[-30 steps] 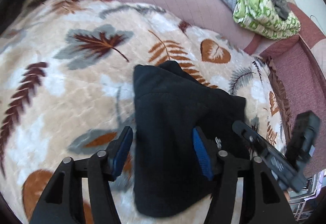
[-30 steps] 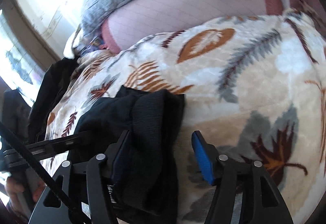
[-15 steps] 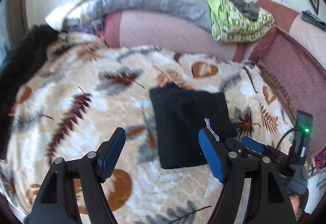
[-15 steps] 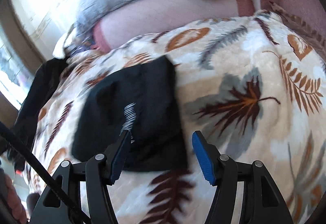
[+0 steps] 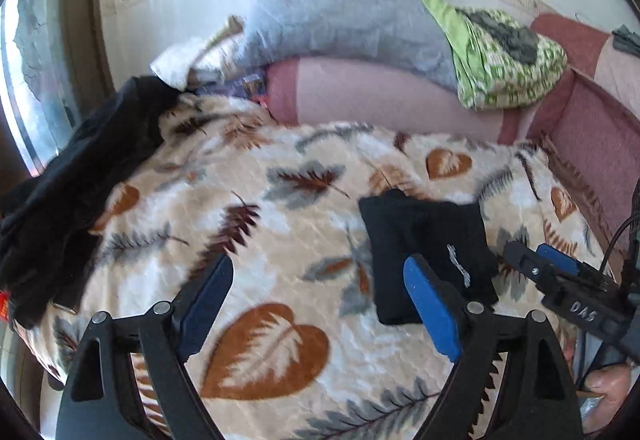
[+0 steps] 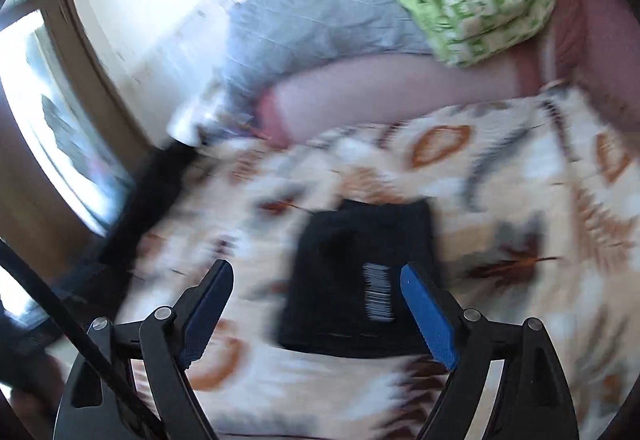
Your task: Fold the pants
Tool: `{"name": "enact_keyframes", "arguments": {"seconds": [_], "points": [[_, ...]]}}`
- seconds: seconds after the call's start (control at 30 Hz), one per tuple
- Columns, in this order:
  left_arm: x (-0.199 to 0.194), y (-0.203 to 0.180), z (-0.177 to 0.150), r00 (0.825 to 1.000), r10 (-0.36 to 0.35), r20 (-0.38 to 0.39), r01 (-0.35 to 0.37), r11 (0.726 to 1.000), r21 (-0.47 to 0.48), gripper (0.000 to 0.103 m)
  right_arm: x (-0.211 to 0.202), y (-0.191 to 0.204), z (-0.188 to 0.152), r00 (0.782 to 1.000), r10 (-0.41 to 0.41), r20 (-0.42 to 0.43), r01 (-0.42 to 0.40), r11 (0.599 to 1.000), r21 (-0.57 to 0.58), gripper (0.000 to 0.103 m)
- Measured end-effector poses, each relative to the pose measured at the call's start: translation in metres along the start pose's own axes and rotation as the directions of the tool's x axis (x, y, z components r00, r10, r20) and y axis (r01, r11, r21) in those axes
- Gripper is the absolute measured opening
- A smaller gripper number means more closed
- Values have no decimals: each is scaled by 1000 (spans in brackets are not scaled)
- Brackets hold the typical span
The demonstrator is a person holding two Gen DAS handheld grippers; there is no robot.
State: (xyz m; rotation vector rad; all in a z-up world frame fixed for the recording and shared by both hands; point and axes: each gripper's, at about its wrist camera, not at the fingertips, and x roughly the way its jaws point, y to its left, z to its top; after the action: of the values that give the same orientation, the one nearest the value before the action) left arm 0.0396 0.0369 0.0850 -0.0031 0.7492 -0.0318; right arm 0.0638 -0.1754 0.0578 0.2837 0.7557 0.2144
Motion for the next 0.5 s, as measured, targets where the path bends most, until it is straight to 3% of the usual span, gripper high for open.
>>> {"name": "enact_keyframes", "arguments": {"seconds": [0.13, 0.27, 0.37, 0.43, 0.5], "points": [[32, -37, -17, 994, -51, -94, 53, 998, 23, 87, 5, -26, -20, 995, -99, 11, 99, 994, -44, 90], [62, -49, -26, 983, -89, -161, 88, 996, -12, 87, 11, -59, -30, 986, -167, 18, 167, 985, -30, 90], [80, -45, -23, 978, -110, -175, 102, 993, -53, 87, 23, -88, -28, 989, -136, -56, 139, 988, 67, 88], [98, -37, -16, 970, -152, -189, 135, 986, -102, 87, 34, -110, -27, 993, -50, -106, 68, 984, 168, 86], [122, -28, -7, 951, -228, -210, 197, 967, -159, 87, 49, -126, -22, 989, 39, -145, -2, 968, 251, 85]]}}
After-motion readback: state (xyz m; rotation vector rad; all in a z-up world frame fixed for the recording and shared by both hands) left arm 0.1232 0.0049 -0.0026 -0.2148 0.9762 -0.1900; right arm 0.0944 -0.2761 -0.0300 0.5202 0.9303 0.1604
